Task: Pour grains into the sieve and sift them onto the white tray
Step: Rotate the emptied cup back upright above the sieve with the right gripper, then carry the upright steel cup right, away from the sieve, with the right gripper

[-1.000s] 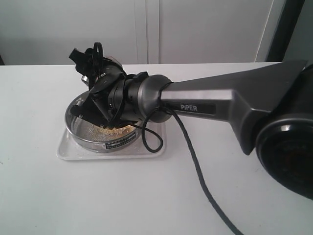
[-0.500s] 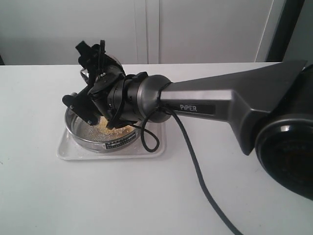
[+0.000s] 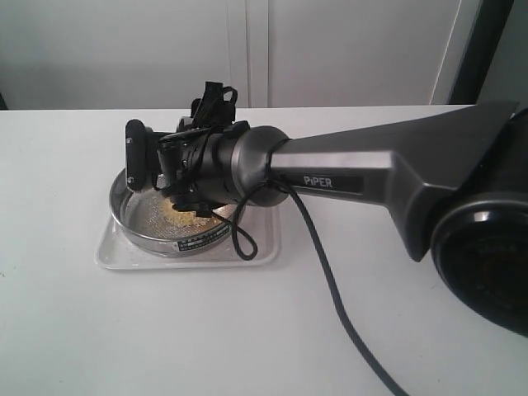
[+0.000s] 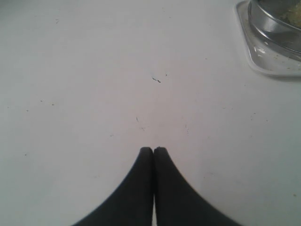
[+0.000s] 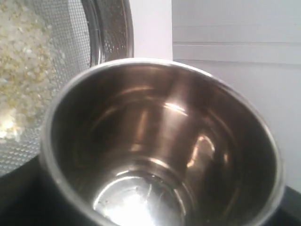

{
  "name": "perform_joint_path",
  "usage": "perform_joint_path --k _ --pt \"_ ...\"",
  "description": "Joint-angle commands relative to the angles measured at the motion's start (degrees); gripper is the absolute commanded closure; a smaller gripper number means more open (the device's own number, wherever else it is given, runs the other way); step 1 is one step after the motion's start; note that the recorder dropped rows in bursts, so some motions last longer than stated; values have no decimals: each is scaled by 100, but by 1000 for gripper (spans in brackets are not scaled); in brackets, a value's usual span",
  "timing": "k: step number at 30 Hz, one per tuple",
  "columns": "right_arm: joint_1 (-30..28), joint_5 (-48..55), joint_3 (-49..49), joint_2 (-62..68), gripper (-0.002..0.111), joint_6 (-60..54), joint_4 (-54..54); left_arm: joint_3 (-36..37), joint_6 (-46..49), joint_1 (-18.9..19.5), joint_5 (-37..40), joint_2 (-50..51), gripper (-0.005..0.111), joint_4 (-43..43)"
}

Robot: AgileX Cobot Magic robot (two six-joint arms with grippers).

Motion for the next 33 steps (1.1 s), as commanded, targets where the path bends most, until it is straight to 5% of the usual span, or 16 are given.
perform_joint_path --k 1,14,21,29,33 --pt "-11 -249 -42 -172 108 765 334 60 -53 0 50 -15 107 -23" --pt "-244 -3118 -42 -212 108 2201 2653 60 -53 0 50 -15 107 -23" --pt "-479 -3864 -42 -212 108 2433 3039 60 -53 0 50 -15 107 -23" --pt "-935 -6284 470 -191 108 2815 3137 60 -53 0 50 -15 107 -23" --pt "-1095 -6595 672 -182 108 2830 3127 60 -53 0 50 -15 107 -23"
